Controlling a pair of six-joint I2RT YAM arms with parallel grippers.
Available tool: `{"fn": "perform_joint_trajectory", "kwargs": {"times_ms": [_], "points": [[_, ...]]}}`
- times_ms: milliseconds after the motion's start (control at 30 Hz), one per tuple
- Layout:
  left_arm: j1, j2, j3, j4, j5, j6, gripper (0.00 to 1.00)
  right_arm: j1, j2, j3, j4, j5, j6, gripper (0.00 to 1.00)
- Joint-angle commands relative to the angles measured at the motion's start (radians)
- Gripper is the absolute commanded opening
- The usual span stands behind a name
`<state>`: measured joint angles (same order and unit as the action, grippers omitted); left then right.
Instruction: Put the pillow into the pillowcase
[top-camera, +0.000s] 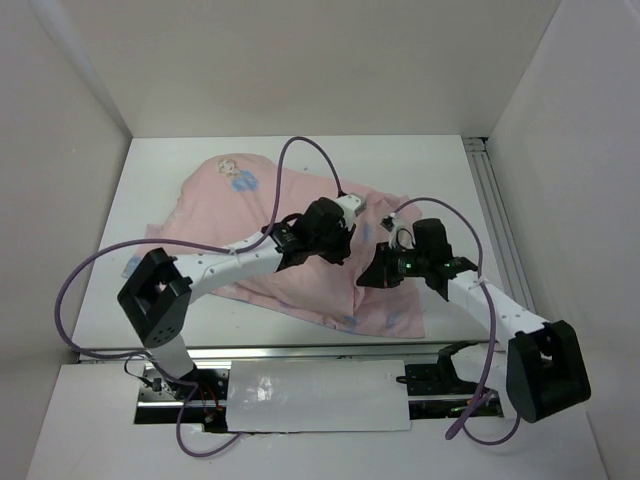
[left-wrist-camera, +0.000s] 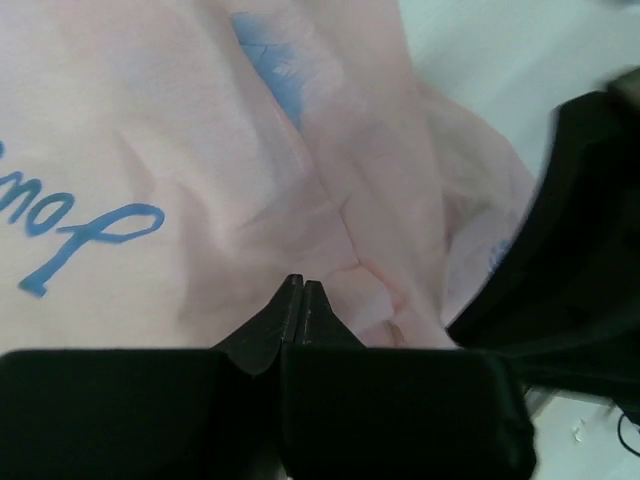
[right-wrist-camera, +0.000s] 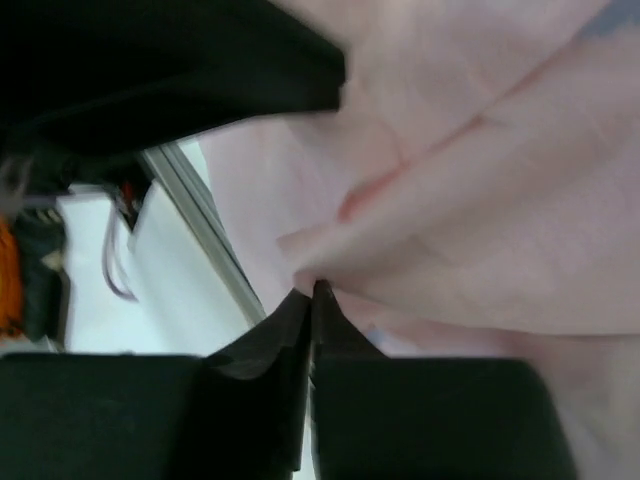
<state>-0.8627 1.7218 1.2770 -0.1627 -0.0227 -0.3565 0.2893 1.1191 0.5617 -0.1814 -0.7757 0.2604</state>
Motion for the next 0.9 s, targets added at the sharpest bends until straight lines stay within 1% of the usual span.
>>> {"fn": "perform_joint_trajectory", "kwargs": {"times_ms": [0,33,100,233,300,367,400,433,467,500,533,567,600,667,700,733,767,800,833,867], "points": [[0.001,-0.114,-0.013,0.103,0.0,0.021,0.0,0.054,0.039,0.003,0.249,0.062,0.082,0.0],[0.001,-0.135,-0.022,0.103,0.0,0.03,0.0,0.054,0.063,0.003,0.279,0.091,0.082,0.0],[0.001,-0.146,-0.031,0.112,0.01,0.039,0.0,0.063,0.102,0.039,0.28,0.163,0.092,0.0],[0.001,-0.185,-0.05,0.088,-0.029,0.039,0.0,0.063,0.142,0.058,0.298,0.223,0.12,0.0],[0.001,-0.223,-0.059,0.077,-0.049,0.039,0.0,0.063,0.168,0.058,0.37,0.246,0.129,0.0],[0.001,-0.244,-0.071,0.051,-0.072,0.03,0.0,0.063,0.244,0.081,0.449,0.26,0.148,0.0],[0.001,-0.254,-0.071,0.039,-0.107,0.019,0.0,0.074,0.281,0.099,0.47,0.271,0.16,0.0],[0.001,-0.274,-0.08,0.023,-0.132,0.008,0.0,0.074,0.321,0.154,0.479,0.282,0.16,0.0],[0.001,-0.283,-0.08,0.005,-0.155,-0.002,0.0,0.086,0.411,0.187,0.488,0.292,0.16,0.0],[0.001,-0.292,-0.09,-0.035,-0.201,-0.025,0.0,0.086,0.46,0.222,0.479,0.337,0.139,0.0],[0.001,-0.301,-0.102,-0.059,-0.227,-0.044,0.0,0.086,0.506,0.309,0.453,0.366,0.129,0.0],[0.025,-0.32,-0.102,-0.089,-0.247,-0.067,0.0,0.086,0.598,0.352,0.432,0.398,0.117,0.0],[0.036,-0.33,-0.125,-0.118,-0.256,-0.105,0.0,0.086,0.64,0.392,0.404,0.43,0.117,0.0],[0.068,-0.359,-0.157,-0.172,-0.292,-0.128,0.0,0.06,0.744,0.506,0.404,0.506,0.106,0.0],[0.079,-0.398,-0.175,-0.182,-0.292,-0.128,0.03,0.048,0.775,0.553,0.375,0.525,0.106,0.0],[0.097,-0.419,-0.214,-0.202,-0.301,-0.156,0.09,0.025,0.803,0.649,0.355,0.535,0.096,0.0],[0.117,-0.442,-0.235,-0.215,-0.301,-0.17,0.15,0.016,0.826,0.69,0.335,0.535,0.096,0.0],[0.161,-0.467,-0.255,-0.225,-0.301,-0.186,0.25,0.016,0.855,0.719,0.318,0.549,0.096,0.0],[0.192,-0.52,-0.299,-0.225,-0.292,-0.221,0.37,0.001,0.855,0.737,0.318,0.549,0.096,0.0],[0.261,-0.546,-0.321,-0.241,-0.274,-0.235,0.56,-0.01,0.864,0.75,0.318,0.558,0.096,0.0]]}}
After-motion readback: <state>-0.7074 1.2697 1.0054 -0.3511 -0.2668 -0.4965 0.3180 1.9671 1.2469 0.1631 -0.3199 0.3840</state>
